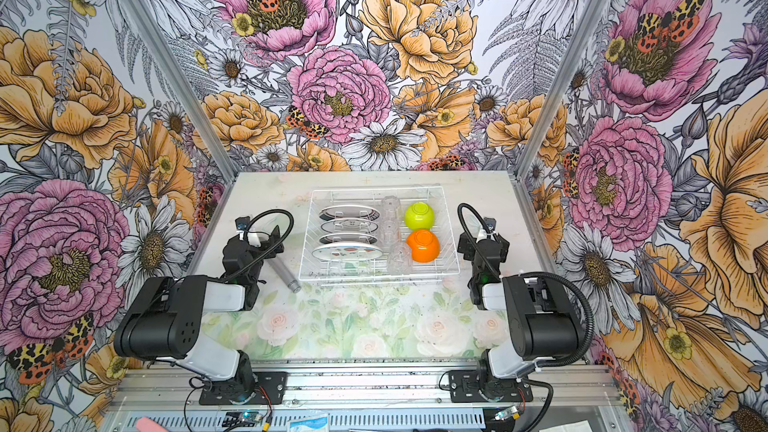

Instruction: Unload the mixed dishes from the dish rack

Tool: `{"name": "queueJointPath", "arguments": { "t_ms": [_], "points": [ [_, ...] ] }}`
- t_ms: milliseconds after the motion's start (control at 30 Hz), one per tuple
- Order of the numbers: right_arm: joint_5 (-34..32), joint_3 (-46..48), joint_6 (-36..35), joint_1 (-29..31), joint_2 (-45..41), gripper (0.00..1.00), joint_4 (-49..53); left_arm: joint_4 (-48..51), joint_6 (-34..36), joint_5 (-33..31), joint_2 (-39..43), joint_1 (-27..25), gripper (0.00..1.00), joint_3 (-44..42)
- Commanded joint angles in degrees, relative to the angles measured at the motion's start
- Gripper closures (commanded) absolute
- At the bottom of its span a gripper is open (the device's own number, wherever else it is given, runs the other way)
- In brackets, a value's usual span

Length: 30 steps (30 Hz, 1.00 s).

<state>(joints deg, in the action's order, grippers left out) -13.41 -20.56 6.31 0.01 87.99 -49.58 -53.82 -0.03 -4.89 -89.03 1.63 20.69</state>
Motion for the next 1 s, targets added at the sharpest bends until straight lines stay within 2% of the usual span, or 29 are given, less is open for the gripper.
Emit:
{"name": "queueJointPath", "arguments": {
  "t_ms": [0,100,333,500,667,833,967],
  "points": [
    [-2.7,-1.9,0.2,0.6,-1.8,0.04,1.3,-0.5,-0.2,3.4,0.2,0.4,0.01,0.7],
    [-3.8,-2.4,0.6,0.5,-5.1,0.04,5.1,1.2,-0.2,0.9,3.8,-0.3,0.01,-0.1],
    [-5.2,-1.6,0.3,0.9,-11.8,0.04,8.8,11.2,-3.9,-16.2,12.4,-3.2,0.01,0.2],
    [-1.7,-6.3,2.2,1.7,-16.2,0.06,20.4,24.5,-9.5,-19.0,19.9,-4.4,0.01,1.6],
    [1.4,-10.2,3.7,3.2,-19.7,0.07,30.0,32.9,-10.1,-28.0,28.1,-9.4,0.01,1.7],
    [6.2,-16.9,5.5,5.2,-21.7,0.08,42.9,38.8,-11.0,-28.6,35.4,-13.3,0.01,2.9],
    [12.2,-22.2,5.9,7.6,-22.8,0.10,53.0,44.4,-11.8,-24.3,38.1,-15.5,0.05,5.7]
  ]
}}
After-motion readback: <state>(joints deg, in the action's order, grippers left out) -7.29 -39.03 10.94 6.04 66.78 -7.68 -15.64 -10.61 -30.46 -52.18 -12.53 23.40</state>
